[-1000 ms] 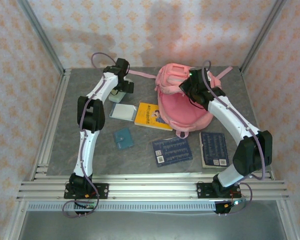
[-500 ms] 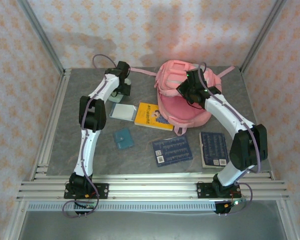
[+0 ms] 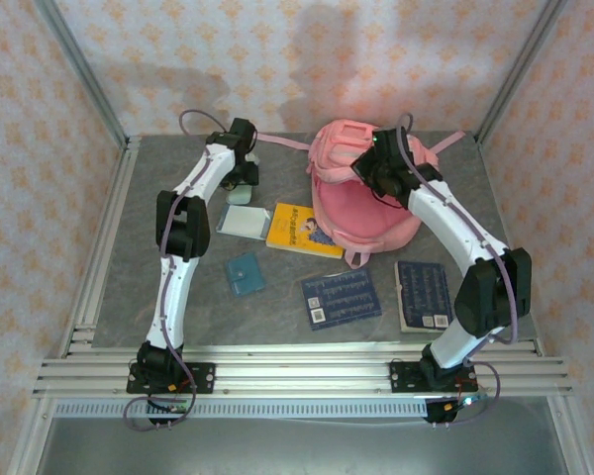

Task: Pack books, pencil case, and school supplies into a backpack

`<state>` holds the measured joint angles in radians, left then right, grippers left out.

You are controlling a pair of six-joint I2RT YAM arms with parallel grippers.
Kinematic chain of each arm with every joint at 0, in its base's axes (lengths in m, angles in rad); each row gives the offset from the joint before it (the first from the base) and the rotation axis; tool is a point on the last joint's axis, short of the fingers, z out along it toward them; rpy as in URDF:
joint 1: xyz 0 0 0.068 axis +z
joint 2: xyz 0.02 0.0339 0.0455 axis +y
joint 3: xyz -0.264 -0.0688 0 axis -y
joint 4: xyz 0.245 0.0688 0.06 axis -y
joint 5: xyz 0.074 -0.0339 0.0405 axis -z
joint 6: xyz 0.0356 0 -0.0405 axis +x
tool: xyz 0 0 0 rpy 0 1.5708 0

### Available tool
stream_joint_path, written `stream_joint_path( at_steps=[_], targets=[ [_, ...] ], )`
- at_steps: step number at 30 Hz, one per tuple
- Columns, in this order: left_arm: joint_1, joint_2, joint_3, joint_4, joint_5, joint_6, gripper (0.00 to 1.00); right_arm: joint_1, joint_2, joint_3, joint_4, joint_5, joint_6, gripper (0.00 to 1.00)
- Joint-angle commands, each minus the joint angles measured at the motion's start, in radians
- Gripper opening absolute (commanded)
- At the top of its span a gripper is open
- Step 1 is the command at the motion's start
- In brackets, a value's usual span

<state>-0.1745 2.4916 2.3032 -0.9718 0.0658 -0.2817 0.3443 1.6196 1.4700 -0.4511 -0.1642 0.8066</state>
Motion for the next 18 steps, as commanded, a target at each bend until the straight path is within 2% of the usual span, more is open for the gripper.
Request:
stream_joint_path(
  at_steps=[1, 7, 11, 18],
  targets=[
    [0.008, -0.188, -0.067, 0.03, 0.043, -0.083, 0.49, -0.007, 0.014, 0.084, 0.014, 0.022, -0.027, 0.0],
    [0.0, -0.429, -0.316, 0.149, 0.167, -0.184, 0.46, -0.007, 0.04, 0.197, -0.03, 0.031, -0.026, 0.0],
    [-0.01, -0.619, -0.597, 0.33, 0.351, -0.364, 0.45, -0.006, 0.055, 0.254, -0.041, 0.035, -0.007, 0.0],
    [-0.184, -0.823, -0.926, 0.706, 0.443, -0.661, 0.43, -0.007, 0.083, 0.276, 0.005, -0.037, 0.116, 0.0]
  ],
)
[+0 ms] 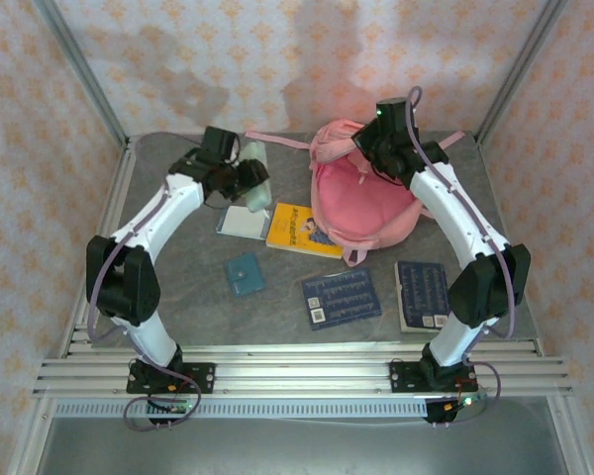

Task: Pack books, pencil case, and school supplies into a backpack

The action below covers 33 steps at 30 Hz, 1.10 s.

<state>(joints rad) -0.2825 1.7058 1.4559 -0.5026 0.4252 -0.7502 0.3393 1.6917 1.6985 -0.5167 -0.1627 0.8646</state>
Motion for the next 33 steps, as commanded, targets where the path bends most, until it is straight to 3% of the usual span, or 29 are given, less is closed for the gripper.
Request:
stream_joint_path(
  at_steps=[1, 7, 9, 12, 17, 22, 26, 30, 33],
  targets=[
    [-0.103, -0.048, -0.105, 0.306, 0.083, -0.236, 0.43, -0.001, 0.013, 0.047, 0.077, -0.045, 0.072, 0.0],
    [-0.267, -0.013, -0.169, 0.587, -0.035, -0.509, 0.41, -0.001, -0.002, 0.025, 0.116, -0.037, 0.142, 0.0],
    [-0.303, 0.039, -0.173, 0.718, -0.074, -0.604, 0.41, -0.002, -0.014, -0.002, 0.156, -0.036, 0.184, 0.0],
    [-0.34, 0.145, -0.095, 0.779, -0.11, -0.66, 0.42, 0.0, -0.029, -0.04, 0.219, -0.05, 0.255, 0.0],
    [-0.372, 0.347, 0.055, 0.829, -0.17, -0.703, 0.41, 0.01, -0.041, -0.054, 0.258, -0.049, 0.332, 0.0],
    [-0.343, 0.538, 0.189, 0.928, -0.237, -0.774, 0.41, 0.061, -0.089, -0.18, 0.455, 0.038, 0.497, 0.0],
    [-0.339, 0.715, 0.43, 0.931, -0.222, -0.808, 0.44, 0.109, -0.076, -0.198, 0.531, 0.069, 0.603, 0.0],
    [-0.336, 0.865, 0.691, 0.856, -0.226, -0.791, 0.53, 0.15, -0.056, -0.204, 0.588, 0.09, 0.678, 0.0],
    [-0.331, 1.009, 0.95, 0.697, -0.207, -0.773, 0.78, 0.176, -0.045, -0.203, 0.597, 0.113, 0.706, 0.0]
  ],
)
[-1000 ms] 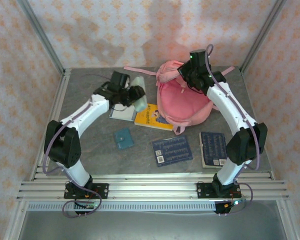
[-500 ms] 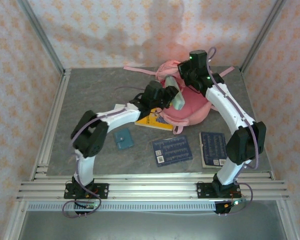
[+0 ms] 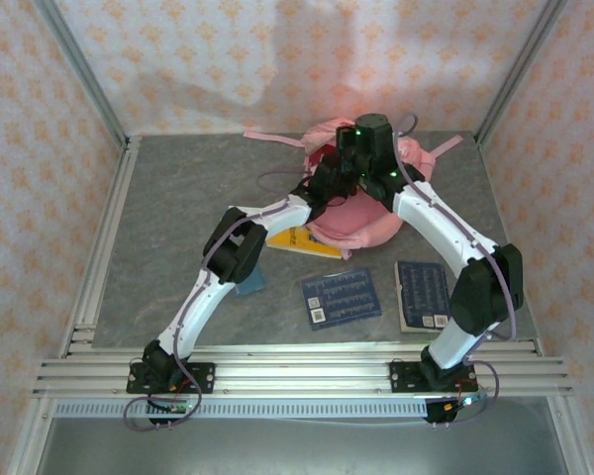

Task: Pack books, pencil case, and school supplies into a backpack

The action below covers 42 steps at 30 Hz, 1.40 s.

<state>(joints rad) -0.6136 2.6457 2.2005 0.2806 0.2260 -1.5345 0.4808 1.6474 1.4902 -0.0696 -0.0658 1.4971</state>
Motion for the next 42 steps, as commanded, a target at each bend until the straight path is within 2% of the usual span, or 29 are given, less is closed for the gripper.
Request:
stream_joint_path(
  at_steps=[1, 3, 4, 6, 12, 17, 22, 26, 34, 38, 42],
  targets=[
    [0.001, 0.125, 0.307, -0.143, 0.009, 0.018, 0.85, 0.037, 0.005, 0.002, 0.159, 0.014, 0.082, 0.0],
    [0.002, 0.241, 0.519, -0.255, 0.04, 0.028, 0.94, 0.038, 0.015, -0.005, 0.168, 0.012, 0.1, 0.0],
    [0.002, 0.269, 0.567, -0.277, 0.048, 0.027, 0.96, 0.038, 0.014, -0.014, 0.172, 0.019, 0.103, 0.0],
    [0.005, 0.273, 0.557, -0.285, 0.058, 0.031, 0.98, 0.036, 0.003, -0.036, 0.182, 0.043, 0.104, 0.0],
    [0.009, 0.079, 0.248, -0.198, 0.085, 0.1, 1.0, -0.01, -0.032, -0.065, 0.19, 0.062, 0.062, 0.0],
    [0.009, -0.071, 0.092, -0.311, 0.127, 0.235, 1.0, -0.064, -0.049, -0.093, 0.203, 0.072, 0.04, 0.0],
    [0.03, -0.221, -0.166, -0.242, 0.143, 0.246, 1.0, -0.096, -0.033, -0.09, 0.239, 0.057, 0.021, 0.0],
    [0.048, -0.312, -0.277, -0.235, 0.193, 0.278, 1.0, -0.114, -0.021, -0.088, 0.253, 0.034, 0.01, 0.0],
    [0.063, -0.524, -0.461, -0.334, 0.248, 0.417, 0.98, -0.13, -0.031, -0.081, 0.234, -0.002, -0.065, 0.0],
    [0.09, -0.665, -0.61, -0.409, 0.208, 0.477, 0.93, -0.133, -0.015, -0.035, 0.161, -0.063, -0.112, 0.0],
    [0.135, -0.854, -0.78, -0.412, 0.171, 0.478, 0.92, -0.133, -0.019, -0.044, 0.156, -0.126, -0.144, 0.0]
  ],
)
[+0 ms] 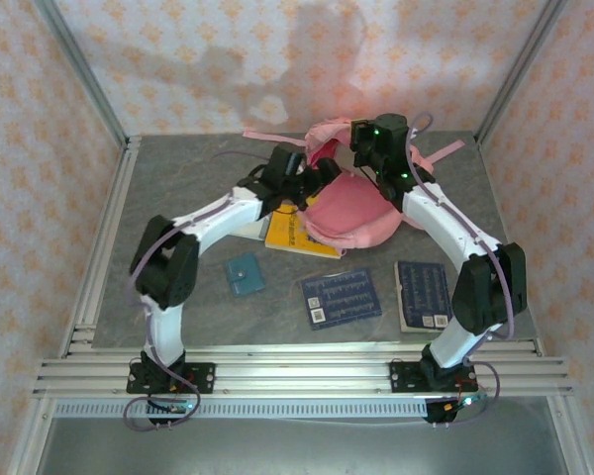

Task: Pack books, pencil case, and school supplies into a backpack

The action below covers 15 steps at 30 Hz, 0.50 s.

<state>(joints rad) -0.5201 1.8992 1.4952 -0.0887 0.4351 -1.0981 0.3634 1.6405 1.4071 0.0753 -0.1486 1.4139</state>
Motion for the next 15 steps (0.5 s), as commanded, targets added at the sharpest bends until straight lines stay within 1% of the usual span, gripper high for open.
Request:
stream_joint_path(
  at_steps=[1, 3, 6, 8, 10, 12, 15],
  targets=[
    [0.055, -0.148, -0.102, -0.064, -0.047, 0.043, 0.91, -0.015, -0.011, 0.046, -0.007, -0.067, -0.089, 0.0],
    [0.07, -0.215, -0.127, -0.153, -0.081, 0.068, 0.89, -0.013, -0.005, 0.077, -0.074, -0.115, -0.16, 0.0],
    [0.071, -0.269, -0.075, -0.412, -0.178, 0.184, 0.91, -0.011, 0.012, 0.145, -0.226, -0.174, -0.298, 0.0],
    [0.072, -0.278, -0.041, -0.588, -0.246, 0.216, 0.93, -0.006, 0.019, 0.187, -0.346, -0.172, -0.395, 0.0],
    [0.071, -0.269, -0.008, -0.748, -0.3, 0.224, 0.96, 0.004, 0.022, 0.218, -0.477, -0.124, -0.467, 0.0],
    [0.058, -0.276, -0.014, -0.824, -0.355, 0.224, 1.0, 0.012, 0.019, 0.212, -0.528, -0.101, -0.493, 0.0],
    [0.03, -0.308, -0.052, -0.925, -0.455, 0.186, 1.0, 0.024, 0.01, 0.188, -0.552, -0.101, -0.51, 0.0]
  ],
)
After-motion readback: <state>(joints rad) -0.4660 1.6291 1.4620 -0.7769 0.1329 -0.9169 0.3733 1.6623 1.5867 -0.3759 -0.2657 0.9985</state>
